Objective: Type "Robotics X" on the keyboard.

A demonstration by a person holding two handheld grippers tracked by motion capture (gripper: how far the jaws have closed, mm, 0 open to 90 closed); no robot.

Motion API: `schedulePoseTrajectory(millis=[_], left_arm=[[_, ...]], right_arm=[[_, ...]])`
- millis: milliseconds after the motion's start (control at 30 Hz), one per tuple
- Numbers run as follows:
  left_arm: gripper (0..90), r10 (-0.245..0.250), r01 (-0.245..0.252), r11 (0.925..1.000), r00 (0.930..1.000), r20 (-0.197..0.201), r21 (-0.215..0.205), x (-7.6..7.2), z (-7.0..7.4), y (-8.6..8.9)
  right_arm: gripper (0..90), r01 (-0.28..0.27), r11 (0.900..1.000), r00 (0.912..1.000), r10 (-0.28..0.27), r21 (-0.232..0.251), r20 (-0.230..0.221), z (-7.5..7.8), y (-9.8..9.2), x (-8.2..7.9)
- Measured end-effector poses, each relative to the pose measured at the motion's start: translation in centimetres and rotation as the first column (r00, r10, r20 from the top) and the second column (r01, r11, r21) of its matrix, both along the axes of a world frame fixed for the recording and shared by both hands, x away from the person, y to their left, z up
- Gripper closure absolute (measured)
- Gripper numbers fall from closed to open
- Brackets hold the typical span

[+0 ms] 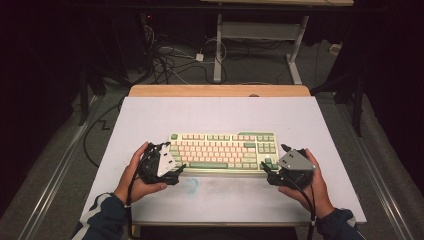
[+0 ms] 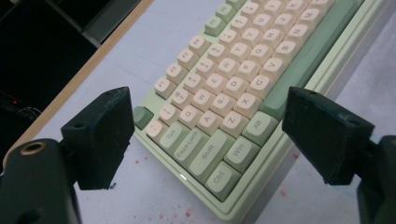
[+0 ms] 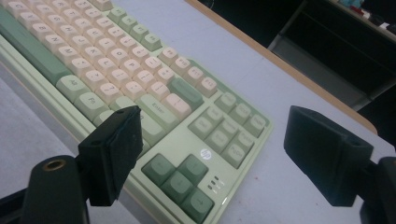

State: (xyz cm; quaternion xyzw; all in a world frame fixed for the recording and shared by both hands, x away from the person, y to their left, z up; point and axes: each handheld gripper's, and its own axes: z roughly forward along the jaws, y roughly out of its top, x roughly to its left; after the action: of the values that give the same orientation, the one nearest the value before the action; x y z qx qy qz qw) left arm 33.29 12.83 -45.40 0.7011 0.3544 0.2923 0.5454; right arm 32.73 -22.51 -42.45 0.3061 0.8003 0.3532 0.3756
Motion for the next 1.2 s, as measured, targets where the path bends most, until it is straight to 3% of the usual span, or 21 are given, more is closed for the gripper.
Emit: schedulePoseTrajectory(millis=[767, 967, 1200], left_arm=[[15.7, 0.055, -0.055, 0.9985, 0.9972, -0.051, 0.004, -0.5, -1.8, 3.6], [15.6, 0.083, -0.084, 0.9965, 0.9927, -0.087, 0.001, -0.5, -2.5, 4.8], [15.6, 0.120, -0.120, 0.9927, 0.9878, -0.099, 0.006, -0.5, -3.3, 5.7]], right_arm=[[20.2, 0.080, 0.997, 0.9967, -0.080, 0.010, -0.014, -0.9, -3.9, -0.9], [20.2, 0.112, 0.994, 0.9934, -0.112, 0.008, -0.028, -1.4, -5.0, -1.0], [20.2, 0.157, 0.988, 0.9866, -0.156, 0.011, -0.047, -2.1, -6.8, -1.2]])
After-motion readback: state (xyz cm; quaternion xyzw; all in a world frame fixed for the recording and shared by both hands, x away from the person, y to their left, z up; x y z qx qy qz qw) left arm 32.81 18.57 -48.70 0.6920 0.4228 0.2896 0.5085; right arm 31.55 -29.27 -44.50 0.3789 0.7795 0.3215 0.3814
